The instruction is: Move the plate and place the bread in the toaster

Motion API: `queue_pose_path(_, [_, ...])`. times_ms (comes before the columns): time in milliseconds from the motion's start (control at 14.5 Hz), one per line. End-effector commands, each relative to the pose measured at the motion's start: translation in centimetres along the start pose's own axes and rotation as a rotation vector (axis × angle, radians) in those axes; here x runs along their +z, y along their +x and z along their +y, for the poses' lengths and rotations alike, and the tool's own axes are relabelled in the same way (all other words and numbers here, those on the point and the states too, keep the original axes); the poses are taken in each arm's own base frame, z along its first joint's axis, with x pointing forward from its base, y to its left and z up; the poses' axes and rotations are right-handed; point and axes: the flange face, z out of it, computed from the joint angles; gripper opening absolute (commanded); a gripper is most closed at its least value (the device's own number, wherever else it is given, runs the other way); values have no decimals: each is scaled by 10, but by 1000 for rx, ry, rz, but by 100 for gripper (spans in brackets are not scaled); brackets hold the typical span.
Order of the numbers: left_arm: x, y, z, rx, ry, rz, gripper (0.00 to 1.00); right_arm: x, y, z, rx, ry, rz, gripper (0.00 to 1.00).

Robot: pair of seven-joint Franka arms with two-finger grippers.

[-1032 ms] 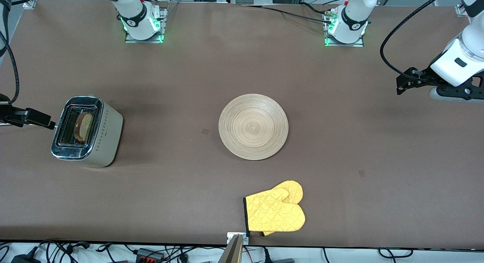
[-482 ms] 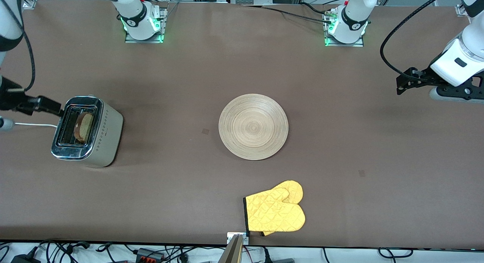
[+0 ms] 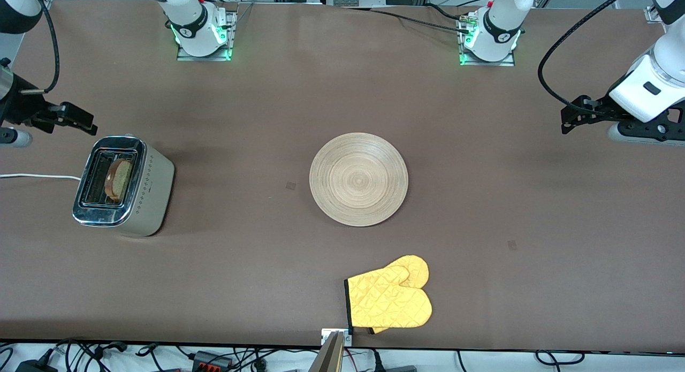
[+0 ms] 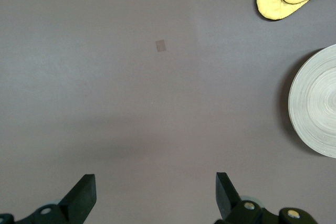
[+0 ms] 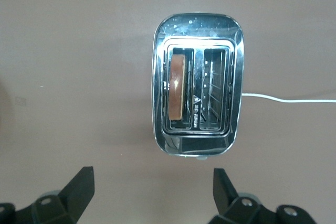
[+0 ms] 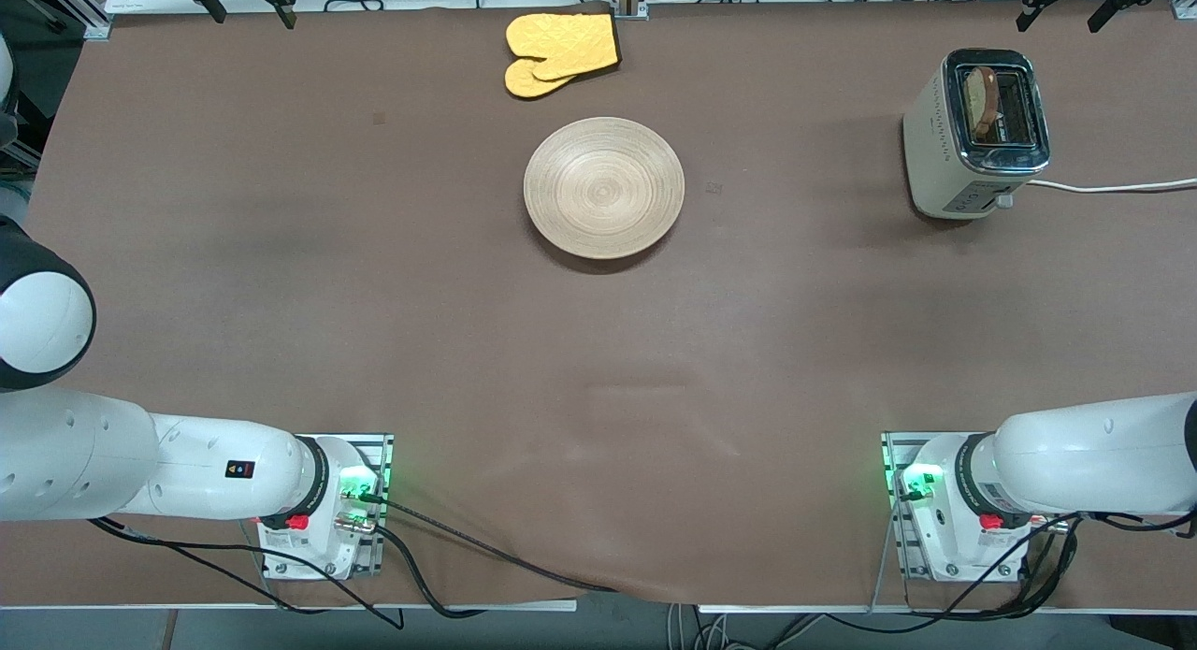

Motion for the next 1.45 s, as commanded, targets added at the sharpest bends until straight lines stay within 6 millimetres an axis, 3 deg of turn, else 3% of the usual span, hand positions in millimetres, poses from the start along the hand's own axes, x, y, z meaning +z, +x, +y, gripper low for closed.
queue_pose_path(0, [-9, -6, 1, -3, 15, -2, 100, -4, -12, 0, -15, -10, 13, 100])
queue_pose_path(1377, [-8, -5, 3, 0, 15, -5, 100, -12, -11, -2, -13, -6, 10, 100])
